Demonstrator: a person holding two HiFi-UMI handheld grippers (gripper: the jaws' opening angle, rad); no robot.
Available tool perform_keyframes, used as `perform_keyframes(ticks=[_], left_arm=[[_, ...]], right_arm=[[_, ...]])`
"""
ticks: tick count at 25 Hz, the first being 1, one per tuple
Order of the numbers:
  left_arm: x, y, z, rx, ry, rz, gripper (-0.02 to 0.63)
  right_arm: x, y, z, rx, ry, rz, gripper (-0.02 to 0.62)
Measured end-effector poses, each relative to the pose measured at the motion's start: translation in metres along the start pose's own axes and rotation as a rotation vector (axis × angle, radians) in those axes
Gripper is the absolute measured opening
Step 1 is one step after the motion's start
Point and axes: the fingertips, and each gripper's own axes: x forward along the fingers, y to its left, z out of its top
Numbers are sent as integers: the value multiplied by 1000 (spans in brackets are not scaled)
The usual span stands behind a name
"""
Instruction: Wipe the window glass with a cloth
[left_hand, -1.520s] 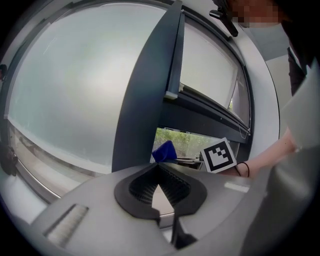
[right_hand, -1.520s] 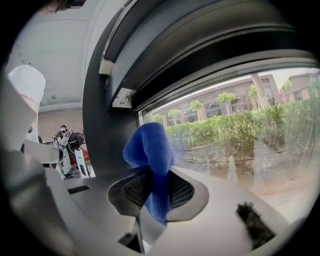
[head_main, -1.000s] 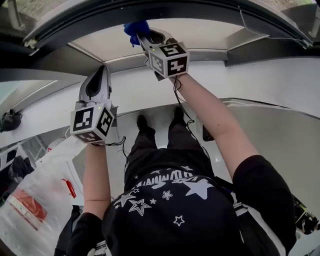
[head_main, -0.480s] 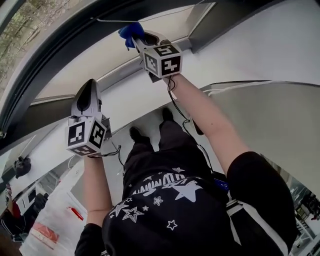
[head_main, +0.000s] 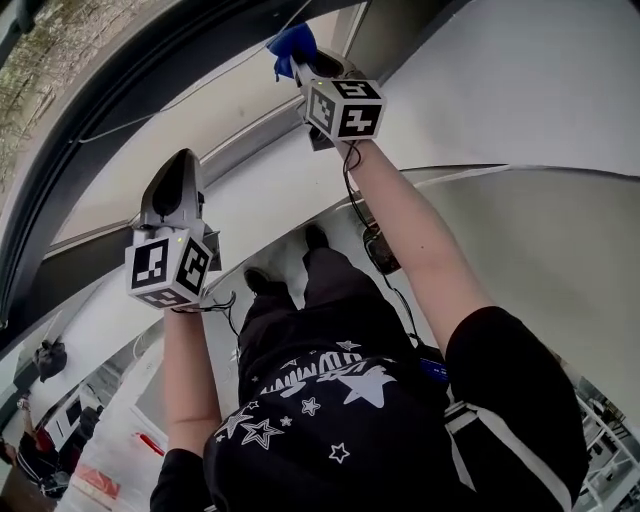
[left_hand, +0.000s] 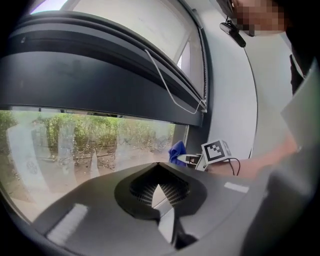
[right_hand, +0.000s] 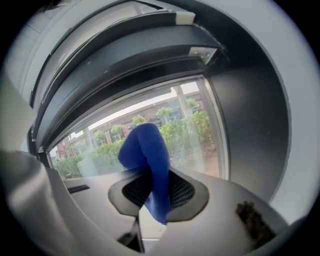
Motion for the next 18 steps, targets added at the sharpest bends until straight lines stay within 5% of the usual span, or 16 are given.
perform_keyframes(ticks=[10, 18], left_arm=[[30, -62, 2, 10, -19, -100, 8], [17, -29, -21, -62, -37, -30, 8]], right_arm=[[-19, -81, 19, 77, -50, -155, 75], [-18, -74, 10, 71, -29, -153, 75]])
